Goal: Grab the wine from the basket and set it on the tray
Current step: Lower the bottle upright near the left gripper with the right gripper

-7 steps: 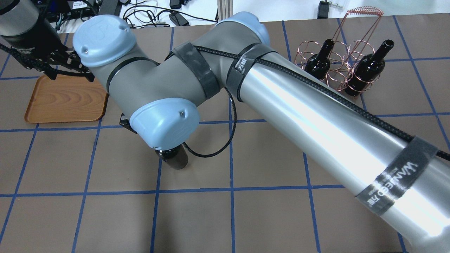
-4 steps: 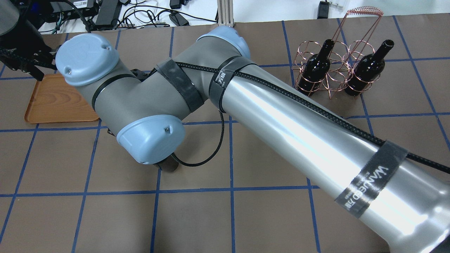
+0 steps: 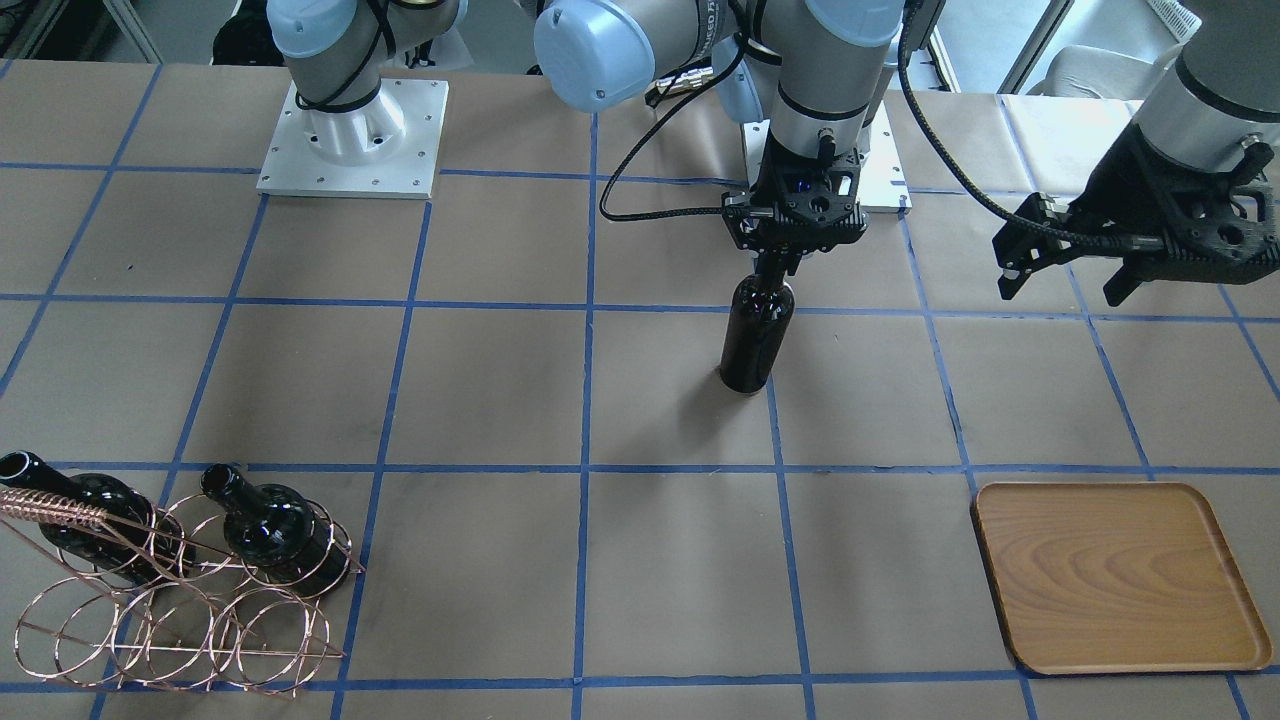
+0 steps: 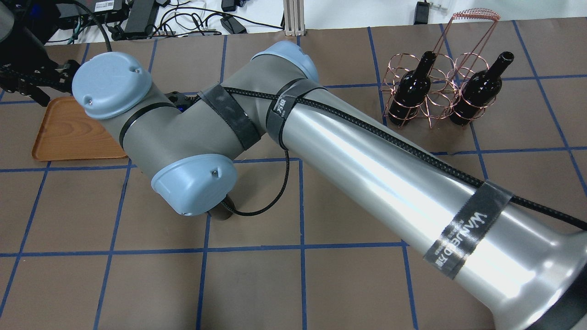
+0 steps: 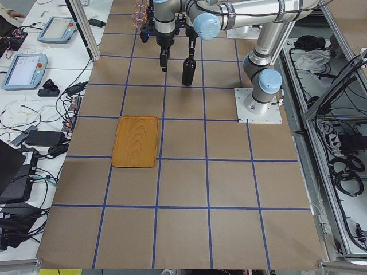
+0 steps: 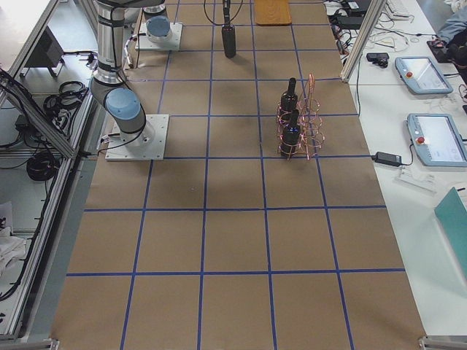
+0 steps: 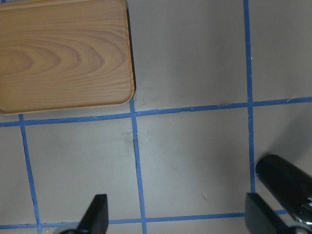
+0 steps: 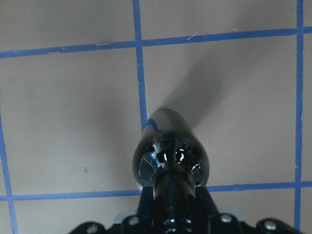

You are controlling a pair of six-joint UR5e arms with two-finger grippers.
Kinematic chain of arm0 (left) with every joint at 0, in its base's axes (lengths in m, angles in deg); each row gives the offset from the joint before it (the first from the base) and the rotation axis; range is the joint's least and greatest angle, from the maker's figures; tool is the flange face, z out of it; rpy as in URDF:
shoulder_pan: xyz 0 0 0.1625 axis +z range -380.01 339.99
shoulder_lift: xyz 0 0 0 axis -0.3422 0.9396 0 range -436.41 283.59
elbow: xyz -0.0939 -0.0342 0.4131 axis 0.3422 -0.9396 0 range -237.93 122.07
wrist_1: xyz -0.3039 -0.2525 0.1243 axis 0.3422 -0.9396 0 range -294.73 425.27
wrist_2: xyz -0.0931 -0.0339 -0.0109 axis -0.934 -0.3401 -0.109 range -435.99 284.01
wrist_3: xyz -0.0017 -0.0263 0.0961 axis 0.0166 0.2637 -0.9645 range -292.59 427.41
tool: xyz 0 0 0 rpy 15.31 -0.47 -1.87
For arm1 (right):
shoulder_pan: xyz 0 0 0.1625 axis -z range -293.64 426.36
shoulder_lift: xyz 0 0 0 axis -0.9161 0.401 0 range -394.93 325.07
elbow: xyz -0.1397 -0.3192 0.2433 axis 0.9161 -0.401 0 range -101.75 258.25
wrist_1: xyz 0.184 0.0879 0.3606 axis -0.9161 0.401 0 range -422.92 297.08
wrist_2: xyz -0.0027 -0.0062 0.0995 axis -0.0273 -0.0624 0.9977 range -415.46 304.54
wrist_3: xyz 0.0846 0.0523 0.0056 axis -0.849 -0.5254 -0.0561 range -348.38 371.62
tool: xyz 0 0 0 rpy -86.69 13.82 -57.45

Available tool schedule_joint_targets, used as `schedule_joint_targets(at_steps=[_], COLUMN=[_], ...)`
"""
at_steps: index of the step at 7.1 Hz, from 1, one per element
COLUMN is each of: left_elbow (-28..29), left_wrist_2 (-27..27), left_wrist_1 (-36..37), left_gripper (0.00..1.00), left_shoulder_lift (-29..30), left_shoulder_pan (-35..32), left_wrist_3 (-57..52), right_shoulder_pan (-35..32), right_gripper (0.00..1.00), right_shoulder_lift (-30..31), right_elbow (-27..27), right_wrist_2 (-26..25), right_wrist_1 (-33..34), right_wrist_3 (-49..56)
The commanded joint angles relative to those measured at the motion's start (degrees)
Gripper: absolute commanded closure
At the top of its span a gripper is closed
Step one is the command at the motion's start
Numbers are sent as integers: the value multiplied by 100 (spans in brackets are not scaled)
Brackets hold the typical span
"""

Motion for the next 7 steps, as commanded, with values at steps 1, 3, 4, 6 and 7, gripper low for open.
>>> schedule_joint_targets(at_steps=[1,3,4,6,7], left_elbow=[18,1,-8,-17,-17], left_wrist_2=[-1,-18,-36,-263,-247], left_wrist_1=[-3,-3,-11,-3,-3], left_gripper=[0,0,0,0,0], left_shoulder_lift=[-1,7,16,69,78], left_shoulder_pan=[-9,-27,-53,-53,-44], left_wrist_3=[7,7,7,7,7], right_shoulder_pan=[-1,-1,-1,-1,-1], right_gripper=[86,20,0,0,0], right_shoulder_lift=[-17,-87,-87,-8,166], right_elbow=[4,13,22,13,13], right_wrist_2=[-7,-15,80,81,64], right_wrist_1=[27,176,177,159,133], right_wrist_3=[-7,-24,-24,-24,-16])
